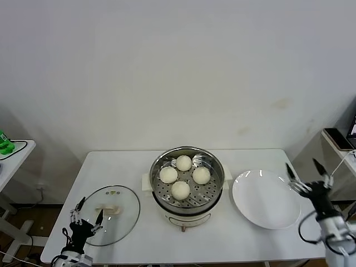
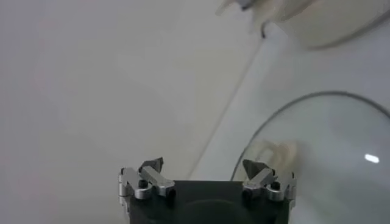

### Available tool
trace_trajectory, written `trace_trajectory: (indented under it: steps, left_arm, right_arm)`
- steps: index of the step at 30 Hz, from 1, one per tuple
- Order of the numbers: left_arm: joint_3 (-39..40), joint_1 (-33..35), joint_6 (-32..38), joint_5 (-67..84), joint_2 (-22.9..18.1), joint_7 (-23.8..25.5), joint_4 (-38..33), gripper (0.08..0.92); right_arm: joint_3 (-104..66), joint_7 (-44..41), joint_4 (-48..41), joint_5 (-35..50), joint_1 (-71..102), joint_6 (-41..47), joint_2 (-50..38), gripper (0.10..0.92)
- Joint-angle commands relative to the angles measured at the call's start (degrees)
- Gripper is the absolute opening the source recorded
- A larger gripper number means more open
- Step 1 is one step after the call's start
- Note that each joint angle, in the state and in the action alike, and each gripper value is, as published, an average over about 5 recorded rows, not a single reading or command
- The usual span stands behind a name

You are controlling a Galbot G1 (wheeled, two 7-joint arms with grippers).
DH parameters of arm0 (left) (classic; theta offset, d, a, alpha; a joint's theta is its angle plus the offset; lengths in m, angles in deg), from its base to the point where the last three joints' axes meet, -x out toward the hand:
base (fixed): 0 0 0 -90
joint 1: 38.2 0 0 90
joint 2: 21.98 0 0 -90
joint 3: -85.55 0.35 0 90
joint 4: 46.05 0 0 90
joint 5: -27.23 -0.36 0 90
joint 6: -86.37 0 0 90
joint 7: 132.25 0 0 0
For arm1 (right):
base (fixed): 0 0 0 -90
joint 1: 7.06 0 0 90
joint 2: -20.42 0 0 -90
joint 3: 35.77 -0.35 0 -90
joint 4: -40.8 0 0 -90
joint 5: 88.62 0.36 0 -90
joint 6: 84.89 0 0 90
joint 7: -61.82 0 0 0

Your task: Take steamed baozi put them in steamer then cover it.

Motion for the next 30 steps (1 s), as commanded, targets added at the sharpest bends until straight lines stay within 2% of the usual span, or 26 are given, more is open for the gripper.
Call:
trace_trajectory:
  steps: [1, 16, 30]
  left_arm:
    - [4.3, -4.6, -1.0, -14.3, 0.8, 1.7, 5.6, 0.823]
    - [6.2, -9.8, -2.5, -15.3, 1.2, 2.3, 9.2, 0.823]
    - [6.8, -12.0, -3.4, -14.5, 1.8, 2.4, 10.3, 0.823]
  right_arm:
    - [-8.6, -2.4, -0.8, -0.1, 8.4, -2.2, 6.7, 0.823]
    - [-6.1, -2.4, 0.1, 0.2, 8.5, -1.9, 7.3, 0.823]
    - [-5.3, -2.4, -0.5, 0.6, 8.4, -2.5, 7.9, 0.823]
